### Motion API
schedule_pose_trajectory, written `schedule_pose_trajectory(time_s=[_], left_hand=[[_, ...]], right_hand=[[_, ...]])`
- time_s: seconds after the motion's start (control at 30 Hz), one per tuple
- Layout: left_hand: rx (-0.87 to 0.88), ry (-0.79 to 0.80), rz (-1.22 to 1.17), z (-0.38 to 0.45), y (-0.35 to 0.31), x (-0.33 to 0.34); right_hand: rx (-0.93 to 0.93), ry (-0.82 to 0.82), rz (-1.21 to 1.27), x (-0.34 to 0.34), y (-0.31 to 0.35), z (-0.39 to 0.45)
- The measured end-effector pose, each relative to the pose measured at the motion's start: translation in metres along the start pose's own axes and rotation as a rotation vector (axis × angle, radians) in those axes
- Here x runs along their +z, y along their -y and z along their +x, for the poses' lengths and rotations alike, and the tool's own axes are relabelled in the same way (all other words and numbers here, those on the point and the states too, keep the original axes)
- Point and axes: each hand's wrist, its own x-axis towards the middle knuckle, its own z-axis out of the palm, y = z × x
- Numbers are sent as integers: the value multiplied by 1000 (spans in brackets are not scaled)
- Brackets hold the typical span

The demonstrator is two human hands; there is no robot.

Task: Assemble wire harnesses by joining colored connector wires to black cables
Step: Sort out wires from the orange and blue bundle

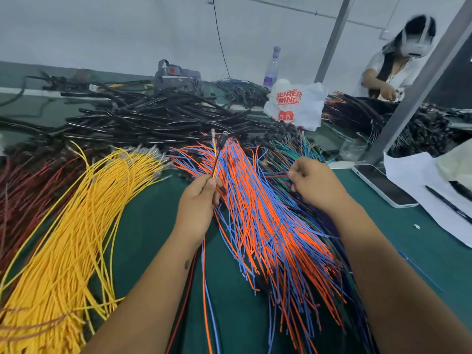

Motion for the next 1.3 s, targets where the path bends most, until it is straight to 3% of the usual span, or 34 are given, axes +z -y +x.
schedule_pose_trajectory(time_s=[0.17,0.33,0.53,0.63,0.8,0.87,0.93,1.03,1.1,1.17,1.23,1.3], left_hand=[[2,-11,6,1,0,3],[5,-17,31,1,1,3],[-16,-15,26,2,2,1],[-14,-10,39,1,1,1],[-19,-11,26,0,-1,1],[-26,-6,22,-1,-2,1],[-41,-7,-13,-2,-6,1],[-68,-26,-79,-4,-12,0],[-87,-42,-94,-6,-15,0],[-104,-48,-80,-6,-16,0],[-130,-22,-68,-5,-18,-1],[-188,25,-82,-2,-20,-4]], right_hand=[[26,-77,-49,-8,-13,7],[132,69,-437,10,-31,16],[155,-16,-357,6,-35,19],[149,-166,-313,-6,-37,19],[83,-577,108,-27,-31,17],[-5,-641,188,-29,-22,14],[-16,-507,180,-26,-17,16],[100,-90,-30,-27,-17,17],[157,101,-32,-27,-19,11],[154,101,-4,-28,-19,4],[158,-2,87,-31,-18,-3],[267,-40,393,-41,-11,-10]])
